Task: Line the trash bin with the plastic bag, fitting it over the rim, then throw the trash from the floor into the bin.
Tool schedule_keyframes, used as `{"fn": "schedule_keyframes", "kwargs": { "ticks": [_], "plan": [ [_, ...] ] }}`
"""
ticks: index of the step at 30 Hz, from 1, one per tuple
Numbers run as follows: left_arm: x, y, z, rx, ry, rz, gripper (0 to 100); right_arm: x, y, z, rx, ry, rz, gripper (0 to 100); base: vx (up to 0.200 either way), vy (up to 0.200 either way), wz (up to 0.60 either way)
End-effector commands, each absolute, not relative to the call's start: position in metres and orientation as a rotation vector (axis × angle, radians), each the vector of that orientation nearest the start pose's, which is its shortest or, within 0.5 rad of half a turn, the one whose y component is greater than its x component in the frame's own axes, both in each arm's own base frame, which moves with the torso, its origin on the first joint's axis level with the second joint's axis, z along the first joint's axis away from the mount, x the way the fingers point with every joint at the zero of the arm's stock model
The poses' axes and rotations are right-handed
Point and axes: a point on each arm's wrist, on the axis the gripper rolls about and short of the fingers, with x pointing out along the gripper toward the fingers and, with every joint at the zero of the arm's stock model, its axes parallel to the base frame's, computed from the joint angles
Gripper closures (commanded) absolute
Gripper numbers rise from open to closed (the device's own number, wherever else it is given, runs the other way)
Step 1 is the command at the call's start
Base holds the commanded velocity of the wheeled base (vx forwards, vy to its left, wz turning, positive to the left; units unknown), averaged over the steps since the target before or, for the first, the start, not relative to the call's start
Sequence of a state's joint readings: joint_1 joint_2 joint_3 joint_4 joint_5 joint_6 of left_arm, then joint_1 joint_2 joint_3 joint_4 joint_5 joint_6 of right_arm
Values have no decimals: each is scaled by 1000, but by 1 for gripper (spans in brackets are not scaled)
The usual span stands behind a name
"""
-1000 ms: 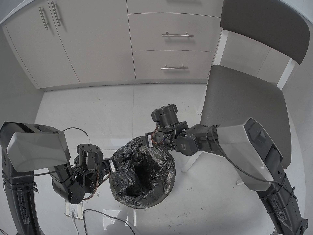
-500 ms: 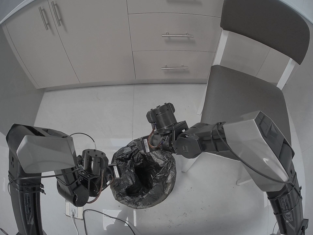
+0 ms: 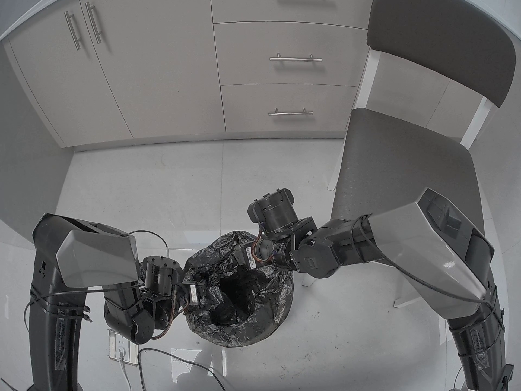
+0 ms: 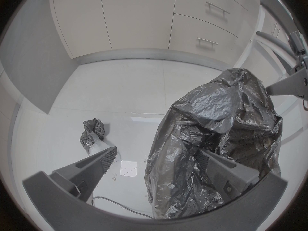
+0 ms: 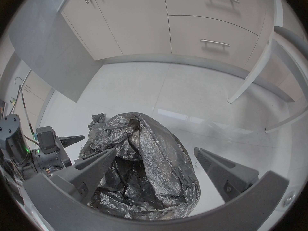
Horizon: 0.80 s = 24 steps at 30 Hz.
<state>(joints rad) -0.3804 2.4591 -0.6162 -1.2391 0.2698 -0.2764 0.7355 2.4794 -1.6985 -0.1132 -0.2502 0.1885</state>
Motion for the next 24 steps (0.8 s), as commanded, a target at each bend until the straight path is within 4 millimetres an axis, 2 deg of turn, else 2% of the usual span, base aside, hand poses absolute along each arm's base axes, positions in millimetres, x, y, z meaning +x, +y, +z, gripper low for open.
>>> {"fn": "schedule_keyframes", "kwargs": {
  "ticks": [1, 8, 13, 24],
  "plan": [
    [321, -120, -64, -63, 593, -14, 0, 369, 326, 47, -146, 646, 405, 0, 0, 0, 0],
    [323, -120, -70, -44, 596, 2, 0, 369, 326, 34, -167, 662, 366, 0, 0, 0, 0],
    [323, -119, -71, -15, 597, -1, 0, 370, 326, 31, -170, 665, 363, 0, 0, 0, 0],
    [321, -112, -65, 50, 558, 48, 0, 377, 322, 14, -184, 689, 341, 0, 0, 0, 0]
  ]
}}
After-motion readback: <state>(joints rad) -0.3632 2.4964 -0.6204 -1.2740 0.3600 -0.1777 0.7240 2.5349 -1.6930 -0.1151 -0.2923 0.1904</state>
